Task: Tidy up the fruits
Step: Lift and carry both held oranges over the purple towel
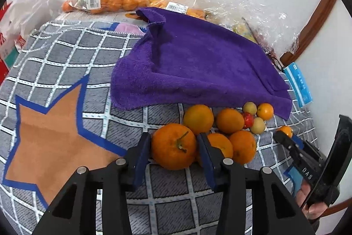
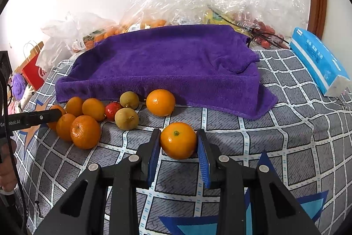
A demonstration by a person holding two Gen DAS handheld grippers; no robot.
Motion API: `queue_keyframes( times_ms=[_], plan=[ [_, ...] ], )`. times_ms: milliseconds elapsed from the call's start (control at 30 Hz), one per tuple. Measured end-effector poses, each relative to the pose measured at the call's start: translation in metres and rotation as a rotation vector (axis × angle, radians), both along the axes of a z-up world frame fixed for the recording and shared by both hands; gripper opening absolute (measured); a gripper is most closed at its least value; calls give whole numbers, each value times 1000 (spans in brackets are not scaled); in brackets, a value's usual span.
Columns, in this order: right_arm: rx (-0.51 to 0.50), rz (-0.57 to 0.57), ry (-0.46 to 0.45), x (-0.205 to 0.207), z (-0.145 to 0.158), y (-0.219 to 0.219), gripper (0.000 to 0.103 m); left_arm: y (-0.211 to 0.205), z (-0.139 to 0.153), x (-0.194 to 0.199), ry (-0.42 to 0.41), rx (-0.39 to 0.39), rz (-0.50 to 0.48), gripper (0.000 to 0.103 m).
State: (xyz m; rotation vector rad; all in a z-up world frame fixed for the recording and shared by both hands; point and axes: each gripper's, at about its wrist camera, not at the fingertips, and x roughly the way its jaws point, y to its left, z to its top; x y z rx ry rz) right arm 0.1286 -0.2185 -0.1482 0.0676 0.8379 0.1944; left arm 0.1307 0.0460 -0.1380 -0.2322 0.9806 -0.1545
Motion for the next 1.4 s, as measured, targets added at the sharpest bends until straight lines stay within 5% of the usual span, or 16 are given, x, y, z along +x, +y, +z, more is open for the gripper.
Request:
queue_keyframes(
  times_ms=[333,400,800,1400],
  plan=[
    [-10,14,-2,-1,0,3,32,-7,-4,-8,-14,192,31,48],
    [-2,15,-4,-1,0,3,32,-7,-6,-9,-29,187,37,42],
    [3,27,-49,-10,14,6,32,-2,17,-19,-92,168,46,42],
    [-21,36,-241,19,113,9,32,-20,73,47,-197,110,48,42]
  ],
)
